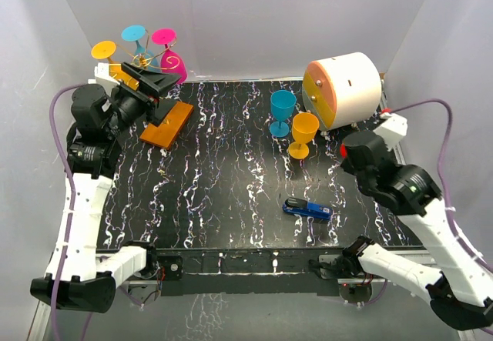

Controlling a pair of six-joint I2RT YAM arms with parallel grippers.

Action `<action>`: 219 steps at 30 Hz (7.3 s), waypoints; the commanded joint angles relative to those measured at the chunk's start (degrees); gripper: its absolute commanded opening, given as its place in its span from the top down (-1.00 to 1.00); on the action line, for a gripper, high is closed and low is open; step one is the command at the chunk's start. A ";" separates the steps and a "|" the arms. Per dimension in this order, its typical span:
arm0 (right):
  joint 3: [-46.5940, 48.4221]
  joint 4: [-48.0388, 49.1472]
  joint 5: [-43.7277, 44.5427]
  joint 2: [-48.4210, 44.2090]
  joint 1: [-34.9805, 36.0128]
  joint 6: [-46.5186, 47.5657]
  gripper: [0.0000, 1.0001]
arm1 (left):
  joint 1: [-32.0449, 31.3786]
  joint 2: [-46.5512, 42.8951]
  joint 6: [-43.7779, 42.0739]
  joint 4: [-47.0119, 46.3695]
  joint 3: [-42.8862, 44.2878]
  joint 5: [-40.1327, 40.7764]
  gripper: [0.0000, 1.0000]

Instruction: Take the wine glass off the wine glass rack

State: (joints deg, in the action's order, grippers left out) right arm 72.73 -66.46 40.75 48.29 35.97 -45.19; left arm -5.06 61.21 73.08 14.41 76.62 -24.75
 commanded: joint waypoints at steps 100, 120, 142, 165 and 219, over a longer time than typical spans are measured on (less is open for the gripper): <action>-7.40 49.08 -75.43 17.89 -20.23 20.57 -0.97 | -0.04 22.55 -50.14 26.83 36.05 26.45 -0.97; -10.66 50.11 -63.73 13.80 -20.23 16.14 -0.97 | 0.14 47.67 -16.06 17.12 55.32 28.13 -0.50; -11.16 49.76 -62.66 11.58 -20.23 16.73 -0.97 | 0.47 52.27 -12.18 18.32 58.13 37.92 -0.02; -10.49 48.87 -61.71 11.25 -20.23 17.59 -0.97 | 1.86 55.94 -9.78 15.86 59.36 38.05 0.45; -10.99 49.14 -63.13 10.35 -20.23 16.09 -0.97 | 4.71 44.13 1.01 -1.96 40.71 20.44 1.00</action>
State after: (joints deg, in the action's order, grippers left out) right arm 61.95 -20.60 -22.02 60.66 15.99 -28.84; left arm -0.86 110.98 74.46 14.55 118.19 -2.92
